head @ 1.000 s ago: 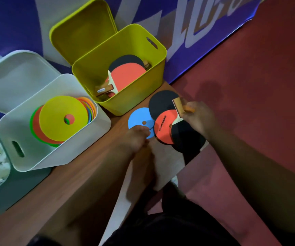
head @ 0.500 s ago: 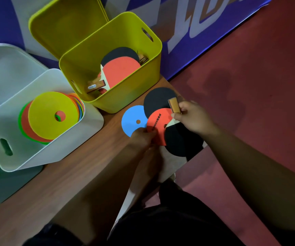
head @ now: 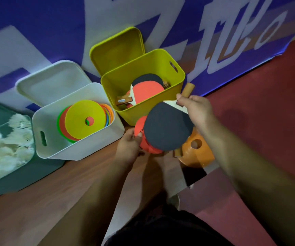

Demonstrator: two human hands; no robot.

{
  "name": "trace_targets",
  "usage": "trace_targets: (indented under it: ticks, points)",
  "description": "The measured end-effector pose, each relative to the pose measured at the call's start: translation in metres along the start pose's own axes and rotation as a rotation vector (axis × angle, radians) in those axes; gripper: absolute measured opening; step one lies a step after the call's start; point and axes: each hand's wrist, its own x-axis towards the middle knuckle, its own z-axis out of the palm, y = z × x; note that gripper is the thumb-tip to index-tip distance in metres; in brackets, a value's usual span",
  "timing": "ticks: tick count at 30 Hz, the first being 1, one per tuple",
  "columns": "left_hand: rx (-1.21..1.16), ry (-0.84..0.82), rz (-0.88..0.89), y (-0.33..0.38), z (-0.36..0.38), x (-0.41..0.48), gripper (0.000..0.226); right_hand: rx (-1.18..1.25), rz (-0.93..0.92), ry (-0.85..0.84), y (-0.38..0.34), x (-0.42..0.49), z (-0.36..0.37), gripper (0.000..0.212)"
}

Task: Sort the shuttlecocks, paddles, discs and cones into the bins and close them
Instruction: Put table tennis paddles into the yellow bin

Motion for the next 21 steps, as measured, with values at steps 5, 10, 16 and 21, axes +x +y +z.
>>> trace_targets:
  ticks: [5,10,16,21]
  points:
    - [-0.059,0.109,0.007,0.003,-0.04,-0.018,0.014,0.194,-0.026,0.046,-0.065,0.029,0.049,0.028]
    - [-0.156,0.182,0.006,0.01,-0.073,-0.041,0.017,0.31,0.097,-0.007,-0.09,0.072,0.086,0.027]
    - [-0.143,0.237,-0.026,-0.002,-0.099,-0.057,0.017,0.401,0.254,-0.119,-0.08,0.075,0.114,0.039]
    - [-0.128,0.25,-0.061,-0.017,-0.101,-0.063,0.017,0.398,0.269,-0.072,-0.064,0.084,0.114,0.039]
